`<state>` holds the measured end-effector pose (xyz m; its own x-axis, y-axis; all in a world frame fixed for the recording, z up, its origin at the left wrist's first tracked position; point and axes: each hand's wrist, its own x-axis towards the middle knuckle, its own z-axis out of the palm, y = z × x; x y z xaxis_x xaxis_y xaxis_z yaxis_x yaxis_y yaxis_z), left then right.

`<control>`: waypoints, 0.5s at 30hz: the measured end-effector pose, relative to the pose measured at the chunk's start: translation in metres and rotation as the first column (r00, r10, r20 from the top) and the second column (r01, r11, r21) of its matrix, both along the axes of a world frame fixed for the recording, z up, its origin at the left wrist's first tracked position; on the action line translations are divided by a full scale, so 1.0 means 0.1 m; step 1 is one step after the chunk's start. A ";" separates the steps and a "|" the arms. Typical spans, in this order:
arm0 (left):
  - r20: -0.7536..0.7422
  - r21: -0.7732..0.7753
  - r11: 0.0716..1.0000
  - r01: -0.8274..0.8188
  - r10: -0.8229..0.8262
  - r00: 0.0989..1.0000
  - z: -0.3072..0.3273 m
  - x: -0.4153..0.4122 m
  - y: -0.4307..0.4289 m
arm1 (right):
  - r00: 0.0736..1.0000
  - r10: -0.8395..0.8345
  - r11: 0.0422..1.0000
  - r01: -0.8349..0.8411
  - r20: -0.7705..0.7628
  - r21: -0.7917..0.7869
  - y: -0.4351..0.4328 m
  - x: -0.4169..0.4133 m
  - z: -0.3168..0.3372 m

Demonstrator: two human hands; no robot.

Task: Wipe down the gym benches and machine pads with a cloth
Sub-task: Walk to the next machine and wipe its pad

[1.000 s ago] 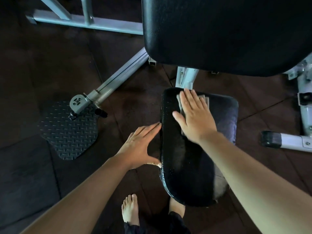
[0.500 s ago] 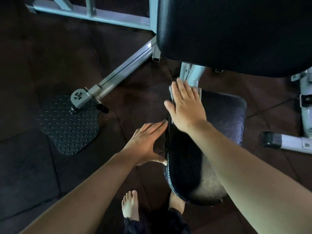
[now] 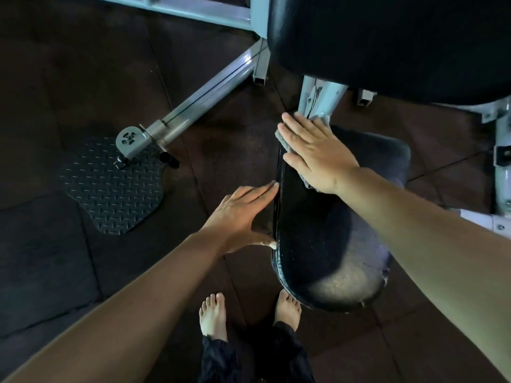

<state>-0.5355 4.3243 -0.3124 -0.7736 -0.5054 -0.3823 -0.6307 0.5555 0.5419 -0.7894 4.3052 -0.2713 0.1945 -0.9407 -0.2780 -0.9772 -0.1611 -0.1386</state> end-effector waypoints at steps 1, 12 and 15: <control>-0.004 0.005 1.000 -0.005 0.005 1.000 0.00 0.01 0.03 | 1.000 -0.014 1.000 0.014 0.007 -0.002 0.09 0.05 -0.01; 0.030 0.005 1.000 0.019 -0.019 0.999 0.10 0.03 0.13 | 0.943 0.333 0.942 -0.333 0.023 0.049 1.08 -0.02 0.05; 0.056 0.011 1.000 0.023 -0.024 0.998 0.10 0.06 0.17 | 0.974 0.225 0.974 -0.225 0.004 0.031 0.88 0.00 0.04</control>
